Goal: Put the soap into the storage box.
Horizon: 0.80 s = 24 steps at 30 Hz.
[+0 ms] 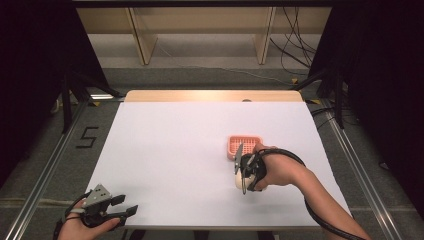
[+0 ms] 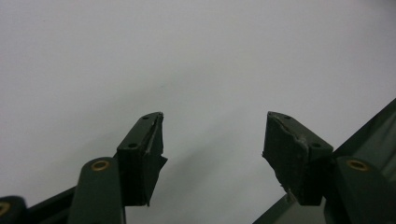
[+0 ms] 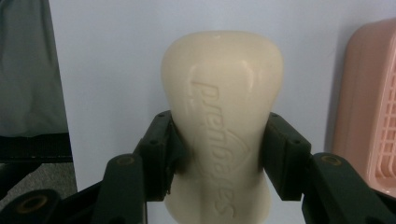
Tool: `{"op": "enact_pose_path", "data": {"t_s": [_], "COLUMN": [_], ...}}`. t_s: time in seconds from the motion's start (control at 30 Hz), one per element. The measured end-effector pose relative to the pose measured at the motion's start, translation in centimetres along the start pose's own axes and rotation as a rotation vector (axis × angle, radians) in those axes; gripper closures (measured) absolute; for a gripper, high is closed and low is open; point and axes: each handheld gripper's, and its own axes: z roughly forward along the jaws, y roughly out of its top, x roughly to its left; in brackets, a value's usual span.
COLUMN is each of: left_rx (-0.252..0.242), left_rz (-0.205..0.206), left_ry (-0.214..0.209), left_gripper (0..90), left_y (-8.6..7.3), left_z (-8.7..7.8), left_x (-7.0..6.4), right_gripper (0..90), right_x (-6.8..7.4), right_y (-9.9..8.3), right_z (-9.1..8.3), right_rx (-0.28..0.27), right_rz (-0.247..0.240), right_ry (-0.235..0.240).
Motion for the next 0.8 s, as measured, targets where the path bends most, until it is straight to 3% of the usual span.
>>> {"op": "enact_pose_path", "data": {"t_s": [0.03,0.1,0.13,0.2,0.23,0.27,0.3,0.53,0.6,0.67,0.73,0.77,0.8], "left_rx": [0.0,-0.003,-0.001,-0.012,-0.005,-0.005,-0.005,0.002,-0.004,-0.003,-0.005,-0.005,-0.005], "left_rz": [0.0,0.003,0.002,-0.003,-0.003,-0.003,-0.001,0.0,0.0,0.0,0.0,0.0,0.001], "left_ry": [-0.001,0.0,0.002,-0.006,-0.003,-0.003,-0.002,-0.005,-0.009,-0.009,-0.008,-0.008,-0.009], "left_gripper": [37.4,37.3,37.3,37.3,37.3,37.3,37.3,37.2,37.3,37.2,37.2,37.2,37.2], "left_y": [0.0,0.0,0.0,0.0,0.0,0.0,0.0,0.0,0.0,0.0,0.0,0.0,0.0], "left_z": [0.0,0.0,0.0,0.1,0.0,0.0,0.0,-0.1,0.0,0.0,0.0,0.0,0.0], "left_x": [0.0,0.0,0.0,0.0,0.0,0.0,0.0,0.0,0.0,0.0,0.0,0.0,0.0], "right_gripper": [50.5,50.5,50.5,50.5,50.5,50.5,50.5,50.5,50.5,50.5,50.5,50.5,50.5], "right_x": [0.1,-0.2,0.0,-0.1,0.0,-0.3,-0.3,-0.6,-1.1,-0.9,-1.2,-1.4,-1.2], "right_y": [-0.3,-0.4,-0.4,-0.6,-0.7,-0.8,-0.9,-1.3,-1.3,-1.5,-1.4,-1.5,-1.6], "right_z": [-0.1,0.0,-0.2,-0.3,-0.3,-0.3,-0.3,-0.3,-0.2,-0.3,-0.4,-0.2,-0.4], "right_rx": [0.012,0.003,0.019,0.03,0.038,0.032,0.04,0.043,0.018,0.035,0.039,0.015,0.032], "right_rz": [0.047,0.027,0.066,0.058,0.101,0.064,0.098,0.111,0.052,0.114,0.107,0.07,0.131], "right_ry": [-0.003,0.006,-0.001,0.001,-0.002,-0.002,-0.001,-0.011,-0.021,-0.021,-0.018,-0.029,-0.033]}}
